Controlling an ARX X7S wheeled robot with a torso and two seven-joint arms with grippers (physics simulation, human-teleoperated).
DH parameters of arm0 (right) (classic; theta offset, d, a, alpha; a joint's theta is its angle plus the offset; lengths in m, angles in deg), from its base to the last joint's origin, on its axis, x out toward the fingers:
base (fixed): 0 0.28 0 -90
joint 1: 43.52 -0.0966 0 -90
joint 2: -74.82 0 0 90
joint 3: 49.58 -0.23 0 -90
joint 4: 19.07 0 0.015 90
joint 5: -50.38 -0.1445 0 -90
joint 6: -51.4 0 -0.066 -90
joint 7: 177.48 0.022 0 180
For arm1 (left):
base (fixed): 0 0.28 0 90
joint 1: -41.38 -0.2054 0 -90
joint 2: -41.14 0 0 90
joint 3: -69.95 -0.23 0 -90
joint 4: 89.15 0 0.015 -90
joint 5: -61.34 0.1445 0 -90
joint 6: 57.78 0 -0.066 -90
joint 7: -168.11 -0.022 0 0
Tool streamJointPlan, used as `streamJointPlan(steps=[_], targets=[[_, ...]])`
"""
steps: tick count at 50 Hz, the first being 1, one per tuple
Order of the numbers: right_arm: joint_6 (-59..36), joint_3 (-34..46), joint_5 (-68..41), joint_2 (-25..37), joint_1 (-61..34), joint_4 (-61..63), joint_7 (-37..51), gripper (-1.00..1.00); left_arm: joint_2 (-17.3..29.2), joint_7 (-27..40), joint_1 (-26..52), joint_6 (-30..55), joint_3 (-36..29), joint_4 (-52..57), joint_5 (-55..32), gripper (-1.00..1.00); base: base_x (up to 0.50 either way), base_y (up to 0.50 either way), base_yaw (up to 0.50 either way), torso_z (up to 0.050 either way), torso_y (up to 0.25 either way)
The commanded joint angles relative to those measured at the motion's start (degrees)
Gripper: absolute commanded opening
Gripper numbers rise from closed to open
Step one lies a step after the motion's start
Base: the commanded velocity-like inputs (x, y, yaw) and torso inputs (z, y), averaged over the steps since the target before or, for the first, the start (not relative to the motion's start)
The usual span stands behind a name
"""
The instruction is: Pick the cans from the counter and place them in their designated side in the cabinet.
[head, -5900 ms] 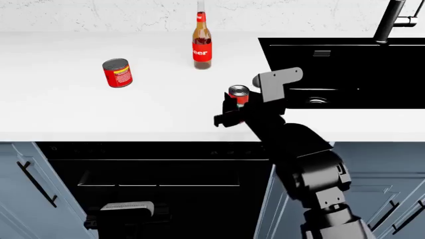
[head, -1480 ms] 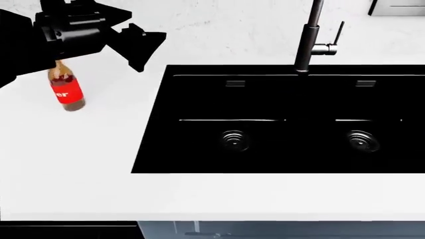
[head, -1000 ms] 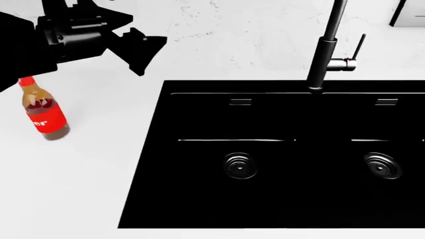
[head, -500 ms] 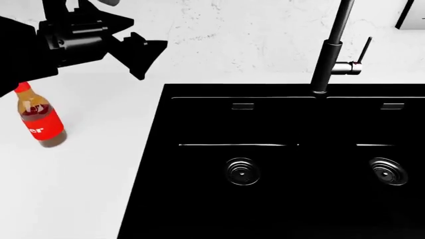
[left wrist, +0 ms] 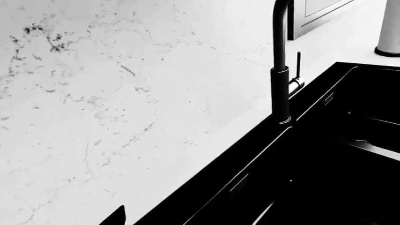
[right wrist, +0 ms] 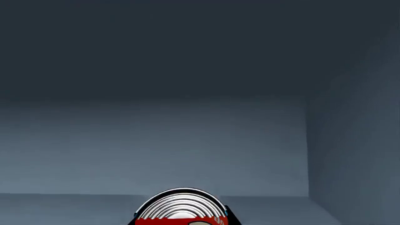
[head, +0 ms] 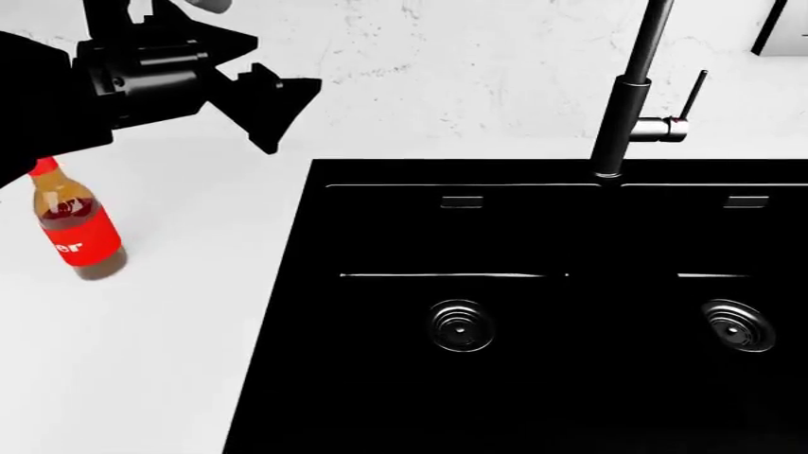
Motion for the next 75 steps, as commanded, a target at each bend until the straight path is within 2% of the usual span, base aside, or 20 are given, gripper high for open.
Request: streamJointPlan(steps=[1,27,75], targets=[[0.02,0.01,0.61,0.0,-0.55,0.98,-0.47,1.0,-0.01,0.01,-0.12,-0.07,-0.05,0.18,-0.17,1.0,0.0,0.0,0.0,0.0,0.0],[0.02,0.01,0.61,0.0,-0.55,0.98,-0.47,1.0,-0.04,0.05,-0.03,-0.09,-0.07,0.28,-0.54,1.0,0.0,0.0,0.0,0.0,0.0],[0.02,0.01,0.61,0.0,-0.55,0.98,-0.47,1.0,0.41,1.1,-1.18,0.67,0.41,1.96,-2.08,1.0,-0.27,0.0,0.0,0.0,0.0]])
